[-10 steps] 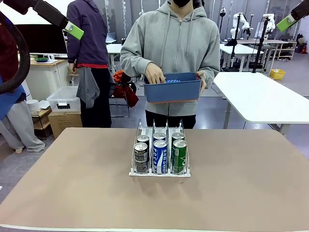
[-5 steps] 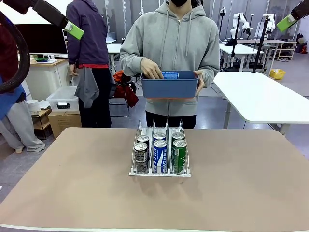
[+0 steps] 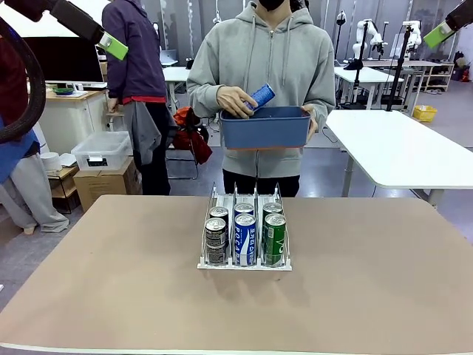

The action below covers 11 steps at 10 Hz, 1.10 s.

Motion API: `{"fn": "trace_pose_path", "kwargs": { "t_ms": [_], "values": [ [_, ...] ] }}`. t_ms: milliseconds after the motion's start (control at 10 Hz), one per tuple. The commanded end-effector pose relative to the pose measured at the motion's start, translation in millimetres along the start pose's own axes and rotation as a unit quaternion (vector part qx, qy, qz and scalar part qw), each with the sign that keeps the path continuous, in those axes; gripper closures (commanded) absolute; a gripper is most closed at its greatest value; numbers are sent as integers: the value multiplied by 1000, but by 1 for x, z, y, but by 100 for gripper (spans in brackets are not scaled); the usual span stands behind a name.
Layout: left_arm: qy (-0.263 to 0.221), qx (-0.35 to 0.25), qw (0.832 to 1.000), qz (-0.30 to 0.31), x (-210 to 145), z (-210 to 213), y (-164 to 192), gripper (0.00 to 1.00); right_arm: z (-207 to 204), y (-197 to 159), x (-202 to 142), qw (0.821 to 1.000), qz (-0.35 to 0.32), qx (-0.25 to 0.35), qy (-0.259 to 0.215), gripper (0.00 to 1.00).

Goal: Fill the beverage cans into the dispenser.
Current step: Pick up the Ionic drink handed by the human.

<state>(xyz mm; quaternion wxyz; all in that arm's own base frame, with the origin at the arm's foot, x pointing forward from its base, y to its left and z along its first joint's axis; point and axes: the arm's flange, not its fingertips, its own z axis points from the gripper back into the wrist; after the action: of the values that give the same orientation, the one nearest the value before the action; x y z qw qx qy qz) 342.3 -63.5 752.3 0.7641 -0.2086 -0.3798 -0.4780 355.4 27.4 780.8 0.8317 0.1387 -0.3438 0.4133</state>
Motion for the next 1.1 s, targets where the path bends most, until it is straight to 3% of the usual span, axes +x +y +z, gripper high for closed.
{"fn": "trace_pose_path", "kwargs": {
  "t_ms": [0, 1000],
  "values": [
    [-2, -3, 1000, -1, 0, 0, 0, 0, 0, 1, -1, 1000, 0, 1, 0, 0],
    [-2, -3, 1000, -1, 0, 0, 0, 0, 0, 1, -1, 1000, 0, 1, 0, 0]
  ]
}}
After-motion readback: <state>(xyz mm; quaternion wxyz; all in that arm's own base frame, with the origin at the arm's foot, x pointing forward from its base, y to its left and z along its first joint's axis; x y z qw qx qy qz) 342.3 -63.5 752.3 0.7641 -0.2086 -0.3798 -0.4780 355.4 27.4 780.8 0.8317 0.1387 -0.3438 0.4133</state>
